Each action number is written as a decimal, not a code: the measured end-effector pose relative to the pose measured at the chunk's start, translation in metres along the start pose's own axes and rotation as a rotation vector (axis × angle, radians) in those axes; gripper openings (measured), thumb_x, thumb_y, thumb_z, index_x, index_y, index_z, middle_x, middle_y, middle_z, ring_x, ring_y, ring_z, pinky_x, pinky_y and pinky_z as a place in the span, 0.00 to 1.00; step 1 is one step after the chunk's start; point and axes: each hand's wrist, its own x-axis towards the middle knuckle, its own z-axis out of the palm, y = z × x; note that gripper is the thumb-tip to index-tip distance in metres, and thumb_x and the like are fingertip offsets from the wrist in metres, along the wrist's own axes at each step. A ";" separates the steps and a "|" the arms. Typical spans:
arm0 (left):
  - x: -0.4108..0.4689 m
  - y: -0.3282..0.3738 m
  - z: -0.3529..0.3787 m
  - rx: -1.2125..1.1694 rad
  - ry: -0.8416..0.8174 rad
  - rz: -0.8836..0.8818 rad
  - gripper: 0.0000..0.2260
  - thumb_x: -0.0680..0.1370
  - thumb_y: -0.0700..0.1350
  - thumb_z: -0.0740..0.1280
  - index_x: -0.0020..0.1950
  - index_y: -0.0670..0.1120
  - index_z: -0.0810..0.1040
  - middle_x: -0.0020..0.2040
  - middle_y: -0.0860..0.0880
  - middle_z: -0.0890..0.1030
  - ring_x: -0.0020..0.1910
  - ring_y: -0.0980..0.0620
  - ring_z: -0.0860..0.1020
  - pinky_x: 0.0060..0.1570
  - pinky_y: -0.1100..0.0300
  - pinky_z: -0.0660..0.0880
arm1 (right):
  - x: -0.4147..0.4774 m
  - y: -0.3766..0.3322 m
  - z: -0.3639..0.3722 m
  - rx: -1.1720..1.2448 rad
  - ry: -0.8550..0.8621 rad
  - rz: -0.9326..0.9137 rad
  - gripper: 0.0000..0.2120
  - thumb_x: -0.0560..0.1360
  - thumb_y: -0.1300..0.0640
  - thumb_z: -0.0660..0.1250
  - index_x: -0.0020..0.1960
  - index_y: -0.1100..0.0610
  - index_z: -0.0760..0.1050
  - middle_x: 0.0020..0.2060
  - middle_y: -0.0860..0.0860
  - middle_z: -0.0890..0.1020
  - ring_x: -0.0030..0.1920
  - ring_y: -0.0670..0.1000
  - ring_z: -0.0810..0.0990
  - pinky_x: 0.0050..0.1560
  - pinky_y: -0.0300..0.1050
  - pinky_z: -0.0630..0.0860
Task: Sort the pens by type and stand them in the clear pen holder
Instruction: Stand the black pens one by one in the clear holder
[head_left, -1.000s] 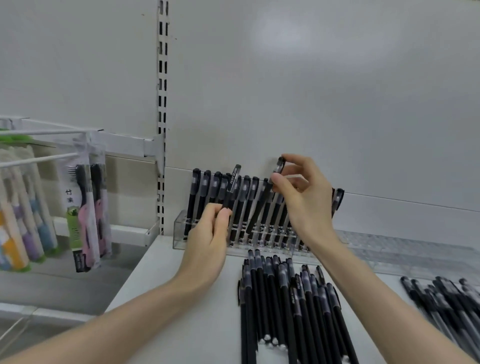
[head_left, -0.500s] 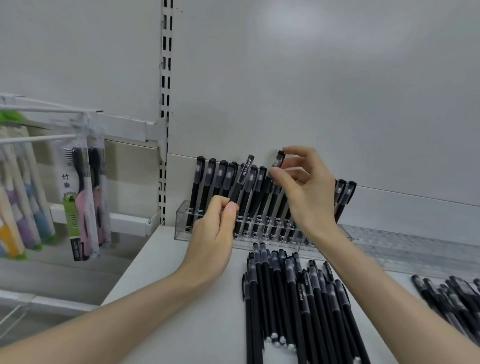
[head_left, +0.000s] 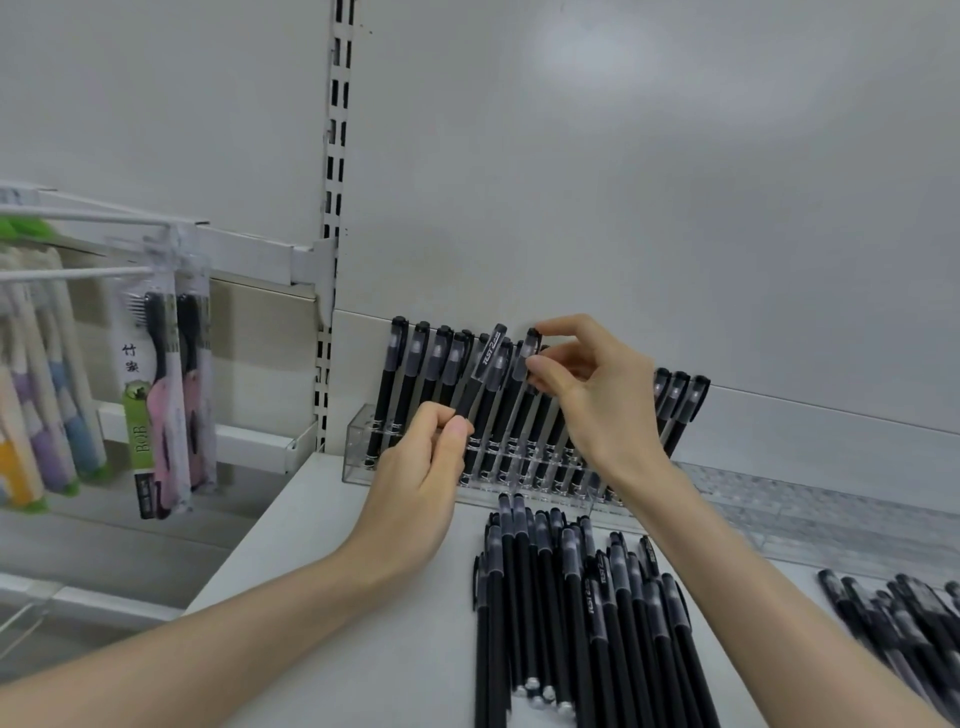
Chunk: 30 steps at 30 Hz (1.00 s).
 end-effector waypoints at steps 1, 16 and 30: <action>0.000 0.000 0.000 -0.002 0.003 -0.002 0.11 0.82 0.47 0.55 0.46 0.42 0.71 0.30 0.48 0.67 0.29 0.55 0.64 0.31 0.61 0.62 | 0.001 0.000 0.000 -0.010 -0.003 -0.001 0.10 0.75 0.65 0.68 0.53 0.53 0.78 0.35 0.46 0.82 0.38 0.45 0.83 0.47 0.45 0.81; 0.000 0.000 0.001 -0.009 0.002 -0.001 0.10 0.82 0.47 0.56 0.48 0.42 0.72 0.30 0.47 0.67 0.29 0.55 0.63 0.29 0.63 0.62 | 0.001 0.002 0.001 -0.018 -0.017 0.044 0.11 0.75 0.65 0.68 0.54 0.52 0.78 0.36 0.48 0.82 0.39 0.44 0.83 0.48 0.48 0.81; 0.000 0.000 -0.001 -0.036 -0.016 -0.011 0.10 0.82 0.46 0.55 0.46 0.44 0.71 0.30 0.49 0.66 0.30 0.54 0.64 0.32 0.60 0.62 | -0.002 -0.005 -0.002 -0.082 0.000 0.047 0.08 0.77 0.57 0.67 0.55 0.54 0.78 0.35 0.50 0.83 0.36 0.45 0.82 0.45 0.46 0.81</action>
